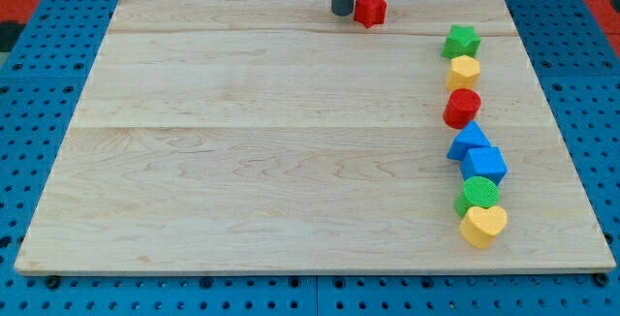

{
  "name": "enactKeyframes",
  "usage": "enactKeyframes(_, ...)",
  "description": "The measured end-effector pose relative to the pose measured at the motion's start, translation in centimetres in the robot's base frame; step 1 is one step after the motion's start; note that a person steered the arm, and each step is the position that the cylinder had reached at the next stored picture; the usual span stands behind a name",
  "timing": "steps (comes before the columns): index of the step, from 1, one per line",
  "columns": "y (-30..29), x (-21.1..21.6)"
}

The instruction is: Move the red star closer to green star

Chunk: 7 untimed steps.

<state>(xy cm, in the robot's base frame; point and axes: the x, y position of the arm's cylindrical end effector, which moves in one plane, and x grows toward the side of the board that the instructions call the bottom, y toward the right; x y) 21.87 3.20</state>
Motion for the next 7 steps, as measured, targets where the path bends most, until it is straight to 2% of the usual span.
enactKeyframes(2,0.3,-0.7)
enactKeyframes(4,4.1,1.2)
enactKeyframes(7,9.1,1.5)
